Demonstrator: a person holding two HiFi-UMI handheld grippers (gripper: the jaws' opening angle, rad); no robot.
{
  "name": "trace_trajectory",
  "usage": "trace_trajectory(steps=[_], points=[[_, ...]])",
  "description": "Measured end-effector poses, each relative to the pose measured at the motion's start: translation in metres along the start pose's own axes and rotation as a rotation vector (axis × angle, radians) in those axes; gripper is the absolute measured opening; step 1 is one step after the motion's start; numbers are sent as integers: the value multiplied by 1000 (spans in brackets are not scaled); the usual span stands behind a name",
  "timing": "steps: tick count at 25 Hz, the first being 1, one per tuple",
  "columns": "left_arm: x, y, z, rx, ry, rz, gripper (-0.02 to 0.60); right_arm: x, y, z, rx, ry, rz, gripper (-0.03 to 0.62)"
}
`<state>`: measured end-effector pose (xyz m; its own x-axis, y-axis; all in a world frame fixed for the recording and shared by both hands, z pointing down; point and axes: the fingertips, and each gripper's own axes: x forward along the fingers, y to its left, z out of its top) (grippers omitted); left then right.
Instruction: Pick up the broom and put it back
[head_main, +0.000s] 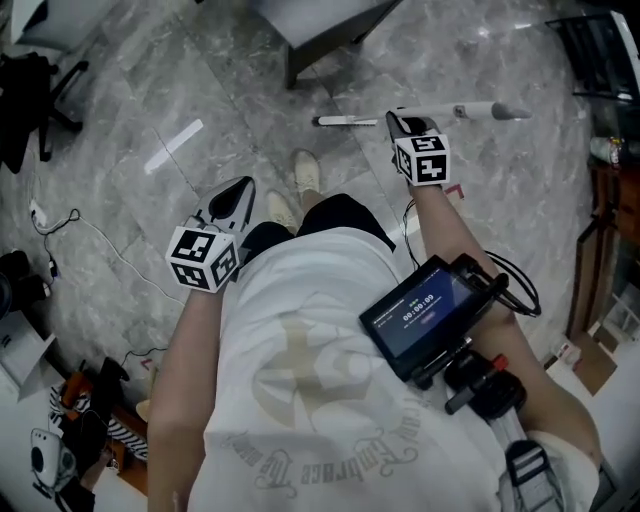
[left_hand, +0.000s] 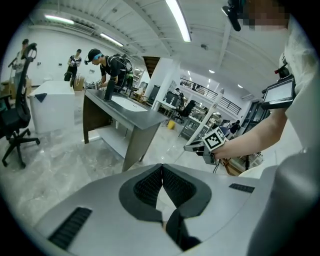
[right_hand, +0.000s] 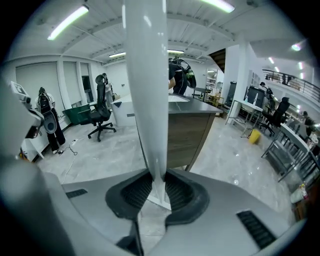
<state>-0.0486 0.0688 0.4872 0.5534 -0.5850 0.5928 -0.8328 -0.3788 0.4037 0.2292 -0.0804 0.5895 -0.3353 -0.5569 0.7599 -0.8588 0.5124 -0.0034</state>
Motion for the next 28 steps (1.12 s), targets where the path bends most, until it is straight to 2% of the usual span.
trace_trajectory(steps=[7,18,28], points=[[-16,-24,4,56,-15,-61,12,-75,10,10,33,-89,-28,94],[6,-35,15,130,-21,-142,12,-136,10,30,66,-234,-64,94],[-11,-55,32,218,-60,-207,12,-218,19,50,92,-369,-129,94]])
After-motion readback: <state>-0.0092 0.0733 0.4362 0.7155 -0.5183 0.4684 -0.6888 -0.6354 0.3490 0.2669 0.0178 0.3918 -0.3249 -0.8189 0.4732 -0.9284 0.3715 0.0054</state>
